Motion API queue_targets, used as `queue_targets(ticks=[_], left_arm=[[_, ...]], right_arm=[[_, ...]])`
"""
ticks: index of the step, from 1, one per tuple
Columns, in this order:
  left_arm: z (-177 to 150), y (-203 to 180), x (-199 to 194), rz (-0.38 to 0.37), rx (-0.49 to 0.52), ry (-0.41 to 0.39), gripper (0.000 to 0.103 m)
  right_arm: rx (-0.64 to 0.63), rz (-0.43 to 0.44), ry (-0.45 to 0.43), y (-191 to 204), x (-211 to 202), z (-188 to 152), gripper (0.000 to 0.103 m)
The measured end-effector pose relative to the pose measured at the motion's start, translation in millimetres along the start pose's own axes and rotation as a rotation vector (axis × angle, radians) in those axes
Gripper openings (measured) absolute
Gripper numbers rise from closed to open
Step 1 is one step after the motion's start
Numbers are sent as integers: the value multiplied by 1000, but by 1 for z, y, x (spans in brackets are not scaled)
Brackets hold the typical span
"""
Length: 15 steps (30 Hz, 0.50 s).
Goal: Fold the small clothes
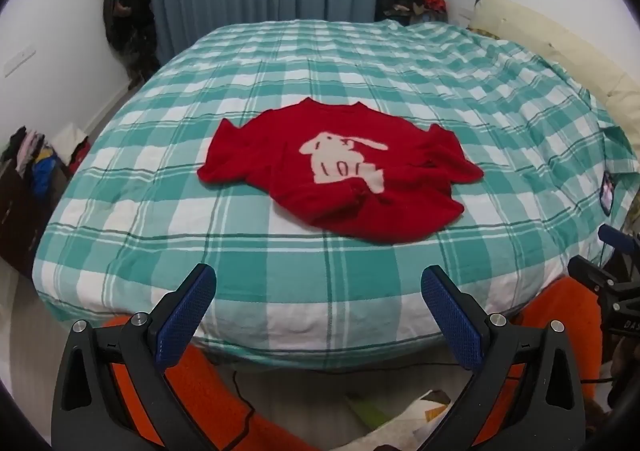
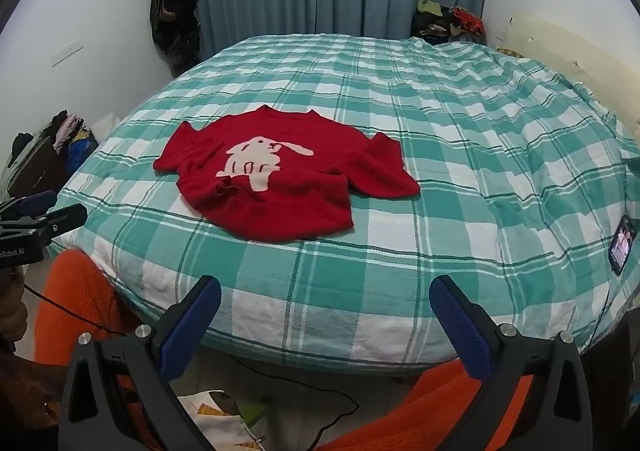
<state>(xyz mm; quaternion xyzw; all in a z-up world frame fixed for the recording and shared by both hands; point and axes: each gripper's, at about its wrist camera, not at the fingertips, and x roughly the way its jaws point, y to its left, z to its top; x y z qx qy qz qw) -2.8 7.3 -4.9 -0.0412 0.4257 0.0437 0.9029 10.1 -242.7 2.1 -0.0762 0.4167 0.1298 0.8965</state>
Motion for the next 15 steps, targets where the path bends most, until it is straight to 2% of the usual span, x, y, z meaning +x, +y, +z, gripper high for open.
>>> queue_targets(ticks=[7, 15], left_arm=[[-3, -5, 7, 17, 35, -5, 102], [-6, -7, 10, 13, 34, -5, 102]], right_arm=[[10, -27, 3, -1, 2, -3, 103], [36, -13, 0, -3, 4, -2, 103]])
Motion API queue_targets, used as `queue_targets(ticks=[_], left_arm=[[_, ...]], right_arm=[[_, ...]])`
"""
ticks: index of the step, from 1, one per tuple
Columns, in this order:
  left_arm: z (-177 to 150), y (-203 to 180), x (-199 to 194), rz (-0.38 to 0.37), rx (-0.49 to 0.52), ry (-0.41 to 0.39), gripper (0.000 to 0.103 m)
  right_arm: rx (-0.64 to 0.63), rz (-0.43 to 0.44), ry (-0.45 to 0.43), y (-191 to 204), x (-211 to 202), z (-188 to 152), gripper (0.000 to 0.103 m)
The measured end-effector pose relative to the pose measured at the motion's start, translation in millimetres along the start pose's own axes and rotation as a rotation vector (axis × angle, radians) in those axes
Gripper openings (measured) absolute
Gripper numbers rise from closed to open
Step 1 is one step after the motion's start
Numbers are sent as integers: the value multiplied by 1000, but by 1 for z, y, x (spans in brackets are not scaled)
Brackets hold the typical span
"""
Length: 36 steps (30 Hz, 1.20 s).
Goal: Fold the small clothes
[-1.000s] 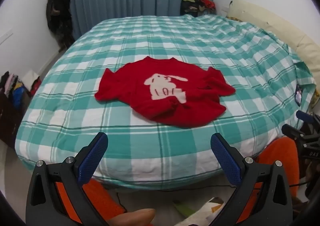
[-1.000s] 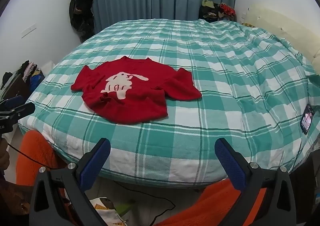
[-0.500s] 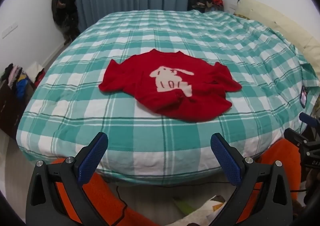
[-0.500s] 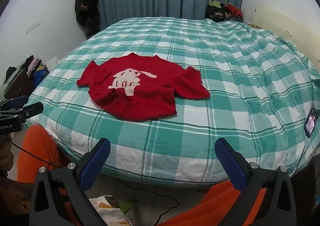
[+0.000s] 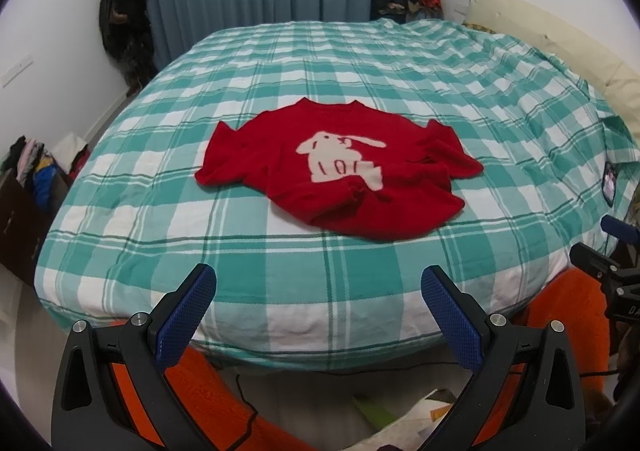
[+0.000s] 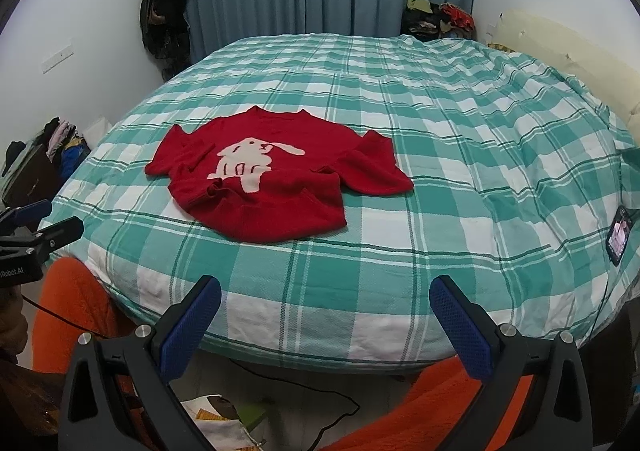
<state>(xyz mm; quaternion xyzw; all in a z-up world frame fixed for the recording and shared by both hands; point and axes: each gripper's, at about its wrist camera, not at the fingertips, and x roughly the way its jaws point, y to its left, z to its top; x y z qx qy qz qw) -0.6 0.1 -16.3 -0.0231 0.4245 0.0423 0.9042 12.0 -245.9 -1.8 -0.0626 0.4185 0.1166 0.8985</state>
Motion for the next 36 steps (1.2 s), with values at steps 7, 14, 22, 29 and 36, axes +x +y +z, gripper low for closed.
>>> queue_targets(ticks=[7, 14, 22, 29, 36], left_arm=[[-2, -1, 2, -14, -8, 5, 102], [-2, -2, 2, -18, -4, 7, 102], [-2, -3, 4, -26, -5, 17, 102], [-3, -4, 3, -27, -6, 17, 102], [-3, -4, 3, -26, -6, 17, 102]], right_arm=[[2, 25, 11, 2, 3, -2, 103], [-10, 21, 19, 5, 5, -3, 103], [-10, 19, 24, 4, 7, -5, 103], [-10, 20, 23, 5, 7, -5, 103], [-8, 24, 24, 7, 7, -6, 103]])
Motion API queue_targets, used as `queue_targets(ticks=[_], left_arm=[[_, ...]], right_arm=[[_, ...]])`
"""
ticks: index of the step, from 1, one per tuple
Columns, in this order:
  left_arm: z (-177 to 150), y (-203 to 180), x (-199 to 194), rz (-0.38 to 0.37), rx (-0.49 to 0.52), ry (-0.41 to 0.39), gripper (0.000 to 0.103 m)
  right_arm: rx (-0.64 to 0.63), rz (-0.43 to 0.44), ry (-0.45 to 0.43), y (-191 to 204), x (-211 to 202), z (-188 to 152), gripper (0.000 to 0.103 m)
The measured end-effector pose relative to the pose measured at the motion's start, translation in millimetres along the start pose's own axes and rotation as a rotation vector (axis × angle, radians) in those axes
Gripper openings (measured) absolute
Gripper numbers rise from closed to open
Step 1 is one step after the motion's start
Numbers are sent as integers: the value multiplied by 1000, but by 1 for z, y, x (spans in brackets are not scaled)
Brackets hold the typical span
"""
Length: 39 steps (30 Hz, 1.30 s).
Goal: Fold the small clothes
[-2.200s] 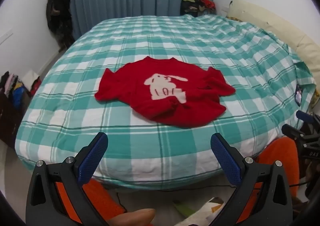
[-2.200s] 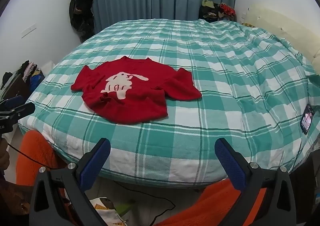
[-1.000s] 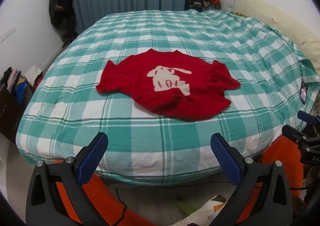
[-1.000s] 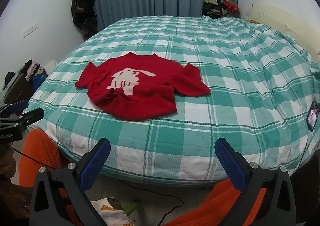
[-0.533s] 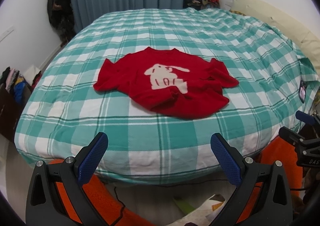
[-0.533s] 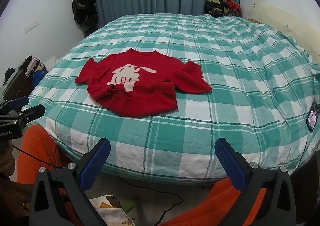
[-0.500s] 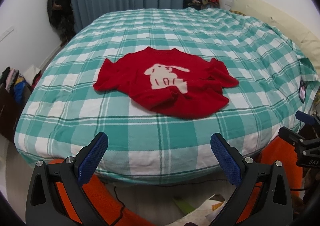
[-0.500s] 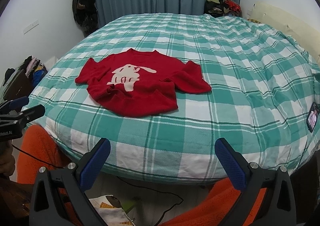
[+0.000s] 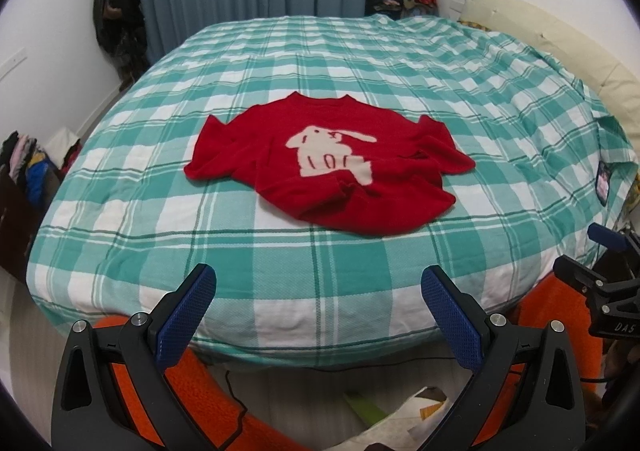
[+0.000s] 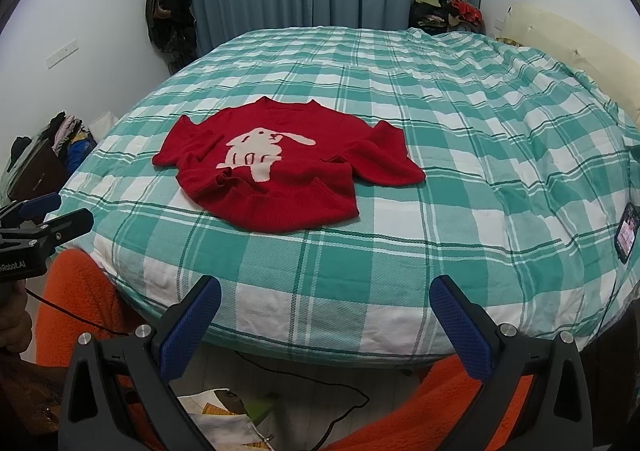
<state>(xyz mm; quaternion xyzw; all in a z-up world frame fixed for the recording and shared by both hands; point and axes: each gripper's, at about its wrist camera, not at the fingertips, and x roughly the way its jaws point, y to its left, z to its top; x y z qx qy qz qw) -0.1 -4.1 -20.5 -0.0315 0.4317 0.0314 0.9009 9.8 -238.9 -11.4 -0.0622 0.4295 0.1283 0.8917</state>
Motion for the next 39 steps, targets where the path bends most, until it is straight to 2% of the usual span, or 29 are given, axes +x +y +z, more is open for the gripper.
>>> queue_targets(ticks=[22, 39], left_arm=[[-4, -12, -3, -13, 6, -1, 102], [-3, -5, 1, -17, -2, 15, 102]], right_arm=[[-9, 9, 5, 6, 1, -1, 103], [-20, 16, 22, 12, 6, -3, 103]])
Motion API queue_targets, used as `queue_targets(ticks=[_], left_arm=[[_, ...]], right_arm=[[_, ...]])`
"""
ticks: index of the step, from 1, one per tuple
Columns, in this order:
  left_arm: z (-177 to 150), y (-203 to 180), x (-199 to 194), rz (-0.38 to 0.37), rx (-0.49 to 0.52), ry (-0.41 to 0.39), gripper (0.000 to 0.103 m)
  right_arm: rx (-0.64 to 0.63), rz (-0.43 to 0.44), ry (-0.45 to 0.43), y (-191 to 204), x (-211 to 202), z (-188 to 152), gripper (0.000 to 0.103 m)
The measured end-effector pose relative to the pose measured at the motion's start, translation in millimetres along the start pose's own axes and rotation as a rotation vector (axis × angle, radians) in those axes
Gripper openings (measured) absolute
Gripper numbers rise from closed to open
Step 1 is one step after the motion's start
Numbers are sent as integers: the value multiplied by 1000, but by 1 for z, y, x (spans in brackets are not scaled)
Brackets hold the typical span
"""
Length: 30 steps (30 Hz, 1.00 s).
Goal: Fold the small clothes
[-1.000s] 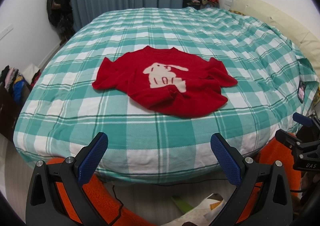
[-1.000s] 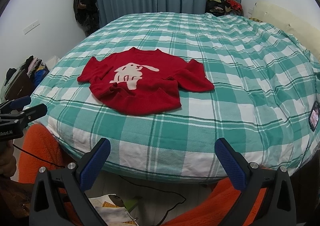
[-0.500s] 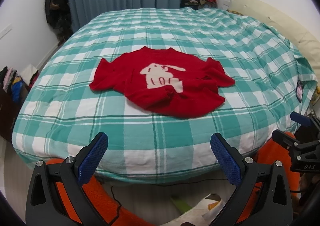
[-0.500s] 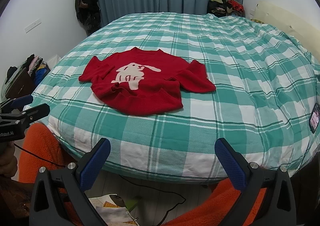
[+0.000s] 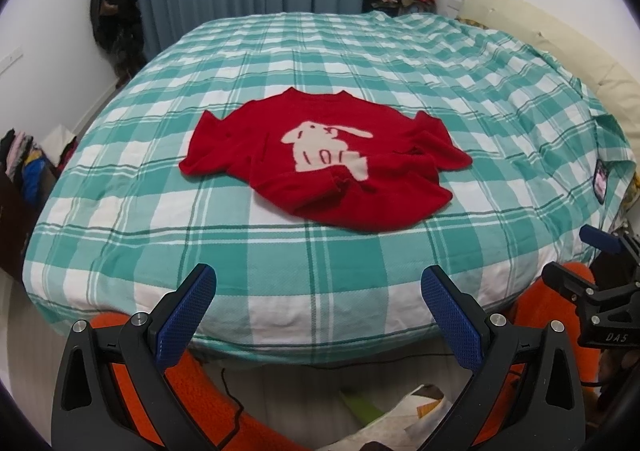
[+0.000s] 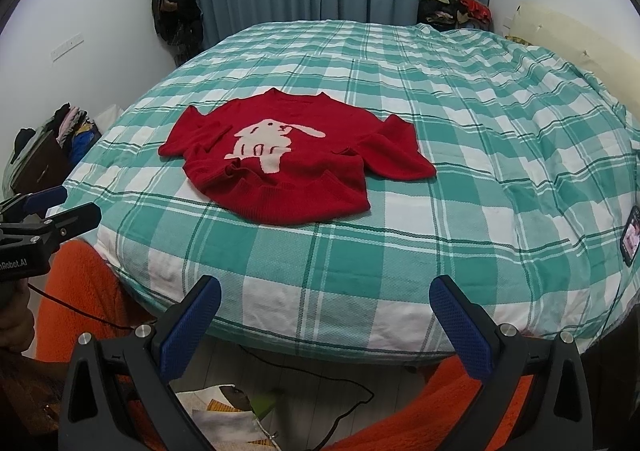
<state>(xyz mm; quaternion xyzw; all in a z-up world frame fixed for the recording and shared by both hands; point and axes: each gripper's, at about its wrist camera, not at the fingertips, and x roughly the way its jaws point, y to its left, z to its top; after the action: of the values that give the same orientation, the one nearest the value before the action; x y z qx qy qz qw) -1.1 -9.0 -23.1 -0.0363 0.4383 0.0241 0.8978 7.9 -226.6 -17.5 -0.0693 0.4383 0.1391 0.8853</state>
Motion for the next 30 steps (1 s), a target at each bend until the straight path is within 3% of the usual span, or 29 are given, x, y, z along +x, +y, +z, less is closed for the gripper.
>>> queue_targets(ticks=[30], left_arm=[[-2, 3, 3, -2, 0, 6, 102]], right_arm=[[-2, 1, 1, 2, 1, -3, 103]])
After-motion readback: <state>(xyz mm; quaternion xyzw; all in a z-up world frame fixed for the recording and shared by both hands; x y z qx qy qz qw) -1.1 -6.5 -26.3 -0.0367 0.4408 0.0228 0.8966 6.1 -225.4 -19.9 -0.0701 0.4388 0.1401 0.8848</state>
